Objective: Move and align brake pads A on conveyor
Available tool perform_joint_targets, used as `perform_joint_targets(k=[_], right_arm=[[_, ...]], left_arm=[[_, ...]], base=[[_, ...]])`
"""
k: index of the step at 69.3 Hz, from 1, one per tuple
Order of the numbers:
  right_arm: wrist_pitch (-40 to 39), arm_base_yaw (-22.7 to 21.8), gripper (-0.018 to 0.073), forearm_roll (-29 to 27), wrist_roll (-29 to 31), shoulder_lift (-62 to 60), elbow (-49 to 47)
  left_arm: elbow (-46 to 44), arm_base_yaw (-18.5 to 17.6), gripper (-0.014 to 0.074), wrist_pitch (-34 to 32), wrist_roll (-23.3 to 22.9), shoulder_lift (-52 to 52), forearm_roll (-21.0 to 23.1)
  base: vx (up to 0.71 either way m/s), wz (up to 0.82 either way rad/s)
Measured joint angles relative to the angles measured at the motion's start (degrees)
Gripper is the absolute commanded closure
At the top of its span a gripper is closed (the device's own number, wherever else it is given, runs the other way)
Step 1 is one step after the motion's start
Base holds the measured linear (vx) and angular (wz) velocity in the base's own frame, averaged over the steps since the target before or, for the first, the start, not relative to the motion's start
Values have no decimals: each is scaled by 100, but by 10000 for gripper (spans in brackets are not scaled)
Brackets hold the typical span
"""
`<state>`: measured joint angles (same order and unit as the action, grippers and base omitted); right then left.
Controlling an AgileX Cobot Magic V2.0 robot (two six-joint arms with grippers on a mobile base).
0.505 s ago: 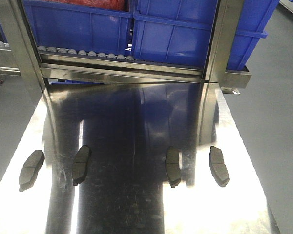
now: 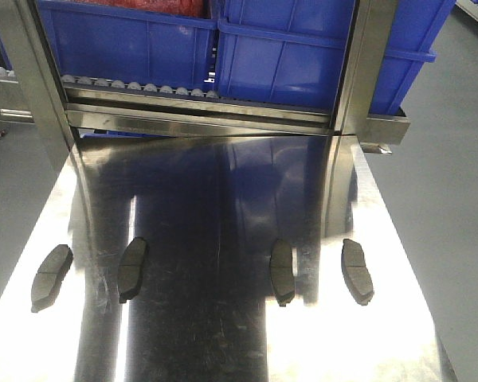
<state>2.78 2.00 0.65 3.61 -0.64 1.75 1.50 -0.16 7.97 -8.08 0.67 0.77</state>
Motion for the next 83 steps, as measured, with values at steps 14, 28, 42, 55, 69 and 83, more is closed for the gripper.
perform_joint_targets(k=[14, 28, 42, 55, 69, 83], right_arm=[[0, 0, 569, 0, 0, 0, 0], [0, 0, 569, 0, 0, 0, 0], [0, 0, 569, 0, 0, 0, 0], [0, 0, 569, 0, 0, 0, 0], [0, 0, 569, 0, 0, 0, 0], [0, 0, 569, 0, 0, 0, 0]], left_arm=[[0, 0, 602, 0, 0, 0, 0], [0, 0, 602, 0, 0, 0, 0], [0, 0, 602, 0, 0, 0, 0], [0, 0, 602, -20, 0, 0, -7], [-14, 0, 602, -708, 0, 0, -284], [-1084, 0, 602, -405, 0, -610, -461]], base=[[0, 0], [0, 0], [0, 0], [0, 0], [0, 0], [0, 0]])
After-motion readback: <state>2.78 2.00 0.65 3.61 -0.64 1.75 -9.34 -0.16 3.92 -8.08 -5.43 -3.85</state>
